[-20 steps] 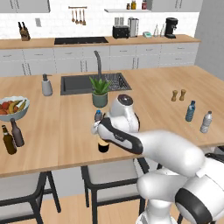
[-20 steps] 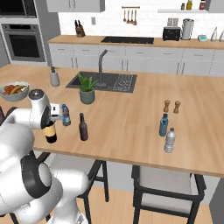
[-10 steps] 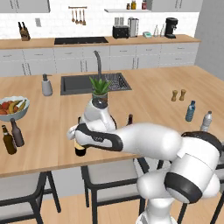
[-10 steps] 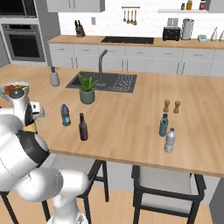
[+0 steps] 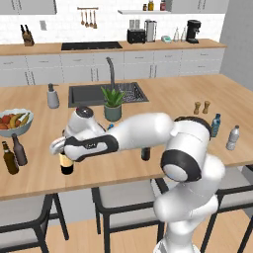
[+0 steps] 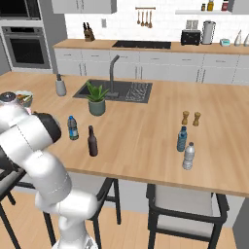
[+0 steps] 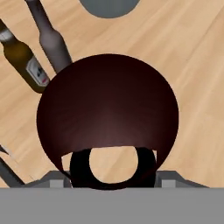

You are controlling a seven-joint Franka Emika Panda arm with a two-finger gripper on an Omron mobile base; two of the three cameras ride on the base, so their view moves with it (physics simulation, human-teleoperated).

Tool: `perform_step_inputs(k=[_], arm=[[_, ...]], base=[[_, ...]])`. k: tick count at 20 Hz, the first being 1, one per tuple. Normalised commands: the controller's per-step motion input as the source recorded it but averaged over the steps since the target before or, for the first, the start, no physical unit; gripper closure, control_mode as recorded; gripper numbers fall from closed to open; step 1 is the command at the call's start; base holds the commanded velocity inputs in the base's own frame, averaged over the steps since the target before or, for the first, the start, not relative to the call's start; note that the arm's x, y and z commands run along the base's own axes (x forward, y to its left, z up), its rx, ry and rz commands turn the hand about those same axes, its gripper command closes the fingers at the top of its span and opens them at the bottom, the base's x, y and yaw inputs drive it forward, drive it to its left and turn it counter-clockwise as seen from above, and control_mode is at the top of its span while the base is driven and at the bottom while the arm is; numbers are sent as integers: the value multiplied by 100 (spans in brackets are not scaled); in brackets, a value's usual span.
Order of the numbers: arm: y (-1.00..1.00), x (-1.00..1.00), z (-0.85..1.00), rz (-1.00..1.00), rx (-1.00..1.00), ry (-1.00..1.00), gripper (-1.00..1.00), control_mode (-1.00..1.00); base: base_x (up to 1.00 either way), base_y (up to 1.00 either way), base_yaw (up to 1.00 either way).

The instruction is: Move the plastic bottles in the middle to the plastics group, and the glass bottles in the middle to the glass group.

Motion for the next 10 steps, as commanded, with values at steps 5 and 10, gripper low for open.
perform_step_inputs(k=[5, 10], arm=[[75, 43, 0, 1, 0, 0, 100, -100], [59, 38, 0, 0, 0, 0, 100, -100]], base=[[0, 0, 0], [0, 0, 0]])
